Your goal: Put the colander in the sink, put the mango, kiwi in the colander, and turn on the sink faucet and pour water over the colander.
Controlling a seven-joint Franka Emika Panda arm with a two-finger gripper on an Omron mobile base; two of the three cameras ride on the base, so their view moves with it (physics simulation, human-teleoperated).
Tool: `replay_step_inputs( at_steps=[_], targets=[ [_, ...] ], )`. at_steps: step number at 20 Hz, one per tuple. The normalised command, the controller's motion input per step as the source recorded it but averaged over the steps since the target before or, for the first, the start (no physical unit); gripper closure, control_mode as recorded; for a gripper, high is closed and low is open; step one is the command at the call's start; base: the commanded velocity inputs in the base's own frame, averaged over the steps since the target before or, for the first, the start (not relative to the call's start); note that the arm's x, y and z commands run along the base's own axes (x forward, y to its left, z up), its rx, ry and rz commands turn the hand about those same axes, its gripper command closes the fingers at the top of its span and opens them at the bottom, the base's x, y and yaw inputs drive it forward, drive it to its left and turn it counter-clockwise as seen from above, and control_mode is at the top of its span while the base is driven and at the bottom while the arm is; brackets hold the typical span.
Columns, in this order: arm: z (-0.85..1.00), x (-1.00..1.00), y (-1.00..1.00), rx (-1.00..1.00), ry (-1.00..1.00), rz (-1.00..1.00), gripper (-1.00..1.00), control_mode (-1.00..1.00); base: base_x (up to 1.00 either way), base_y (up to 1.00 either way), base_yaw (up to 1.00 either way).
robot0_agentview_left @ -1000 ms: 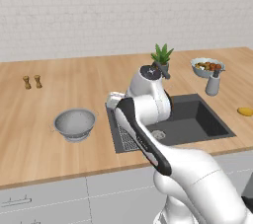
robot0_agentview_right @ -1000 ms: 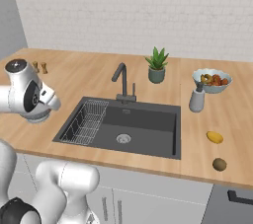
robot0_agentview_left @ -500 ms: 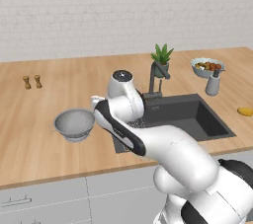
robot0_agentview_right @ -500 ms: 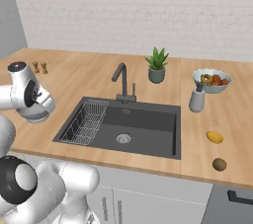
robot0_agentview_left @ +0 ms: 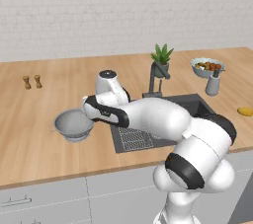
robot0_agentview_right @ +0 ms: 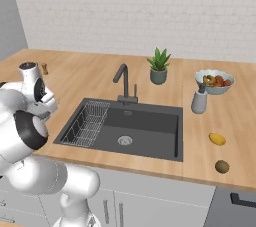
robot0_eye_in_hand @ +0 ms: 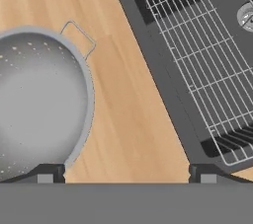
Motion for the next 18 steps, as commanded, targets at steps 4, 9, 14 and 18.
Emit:
replay_step_inputs(
  at_steps=[4, 9, 14, 18],
  targets=[
    [-0.36, 0.36, 0.23, 0.00, 0.08, -0.01, -1.00, -1.00, 0.00, 0.00, 0.00],
    [-0.34, 0.34, 0.19, 0.00, 0.02, 0.00, -1.00, -1.00, 0.00, 0.00, 0.00],
    [-0.44, 0.27, 0.16, 0.00, 0.00, 0.00, -1.00, -1.00, 0.00, 0.00, 0.00],
    [-0.49, 0.28, 0.18, 0.00, 0.00, 0.00, -1.00, -1.00, 0.00, 0.00, 0.00]
  ],
)
